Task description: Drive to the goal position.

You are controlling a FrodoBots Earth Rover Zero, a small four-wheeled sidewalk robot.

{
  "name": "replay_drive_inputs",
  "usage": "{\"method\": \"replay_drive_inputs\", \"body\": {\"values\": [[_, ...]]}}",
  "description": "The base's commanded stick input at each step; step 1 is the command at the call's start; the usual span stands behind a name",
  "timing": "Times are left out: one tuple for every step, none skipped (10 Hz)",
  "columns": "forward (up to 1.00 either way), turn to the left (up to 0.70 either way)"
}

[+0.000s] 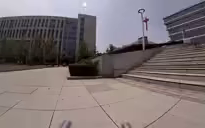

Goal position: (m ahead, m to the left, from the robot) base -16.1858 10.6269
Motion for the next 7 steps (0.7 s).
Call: {"method": "replay_drive_inputs", "body": {"values": [[0.86,0.0],[1.0,0.0],[1.0,0.0],[1.0,0.0],[1.0,0.0],[1.0,0.4],[1.0,0.4]]}}
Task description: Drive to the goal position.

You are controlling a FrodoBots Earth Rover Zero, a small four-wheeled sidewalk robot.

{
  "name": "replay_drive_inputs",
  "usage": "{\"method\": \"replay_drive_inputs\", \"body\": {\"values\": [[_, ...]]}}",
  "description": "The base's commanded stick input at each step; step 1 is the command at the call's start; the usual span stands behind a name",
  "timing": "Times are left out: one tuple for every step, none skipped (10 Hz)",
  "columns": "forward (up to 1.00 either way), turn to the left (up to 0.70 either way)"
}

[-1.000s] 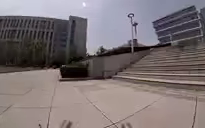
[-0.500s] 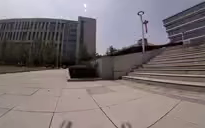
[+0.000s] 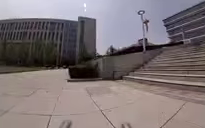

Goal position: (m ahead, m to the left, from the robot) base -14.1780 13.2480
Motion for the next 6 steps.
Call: {"method": "replay_drive_inputs", "body": {"values": [[1.0,0.4],[1.0,0.4],[1.0,0.26],[1.0,0.01],[1.0,0.0],[1.0,0.0]]}}
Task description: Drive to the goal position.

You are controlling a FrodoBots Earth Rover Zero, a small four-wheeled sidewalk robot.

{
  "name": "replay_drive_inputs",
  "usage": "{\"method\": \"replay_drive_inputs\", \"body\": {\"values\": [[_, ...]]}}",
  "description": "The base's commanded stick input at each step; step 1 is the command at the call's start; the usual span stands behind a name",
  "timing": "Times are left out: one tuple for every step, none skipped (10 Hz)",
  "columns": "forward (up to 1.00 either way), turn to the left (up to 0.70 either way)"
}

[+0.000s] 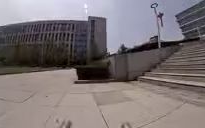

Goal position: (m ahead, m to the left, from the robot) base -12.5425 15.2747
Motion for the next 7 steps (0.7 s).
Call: {"method": "replay_drive_inputs", "body": {"values": [[1.0,0.0],[1.0,0.0],[1.0,0.0],[1.0,0.0],[0.93,0.0],[0.87,0.0],[0.83,0.0]]}}
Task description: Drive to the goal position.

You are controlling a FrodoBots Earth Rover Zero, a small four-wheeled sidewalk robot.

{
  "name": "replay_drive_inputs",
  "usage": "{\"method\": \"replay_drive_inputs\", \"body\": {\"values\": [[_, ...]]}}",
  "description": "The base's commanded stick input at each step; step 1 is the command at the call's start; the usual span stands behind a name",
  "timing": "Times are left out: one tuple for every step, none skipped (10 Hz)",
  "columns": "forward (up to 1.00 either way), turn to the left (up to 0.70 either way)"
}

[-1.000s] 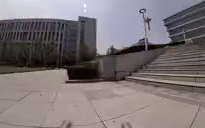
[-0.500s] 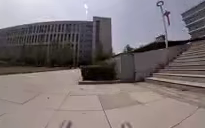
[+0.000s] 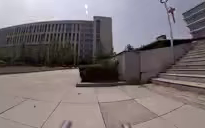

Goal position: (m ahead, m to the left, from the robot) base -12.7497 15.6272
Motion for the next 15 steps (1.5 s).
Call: {"method": "replay_drive_inputs", "body": {"values": [[0.5,0.0],[0.15,0.0],[0.0,0.0],[0.0,0.0],[0.0,0.0],[0.0,0.0],[0.0,0.0],[0.0,0.0],[0.0,0.0],[0.0,0.0],[0.0,0.0],[0.0,0.56],[0.0,1.0],[0.0,1.0],[0.0,1.0]]}}
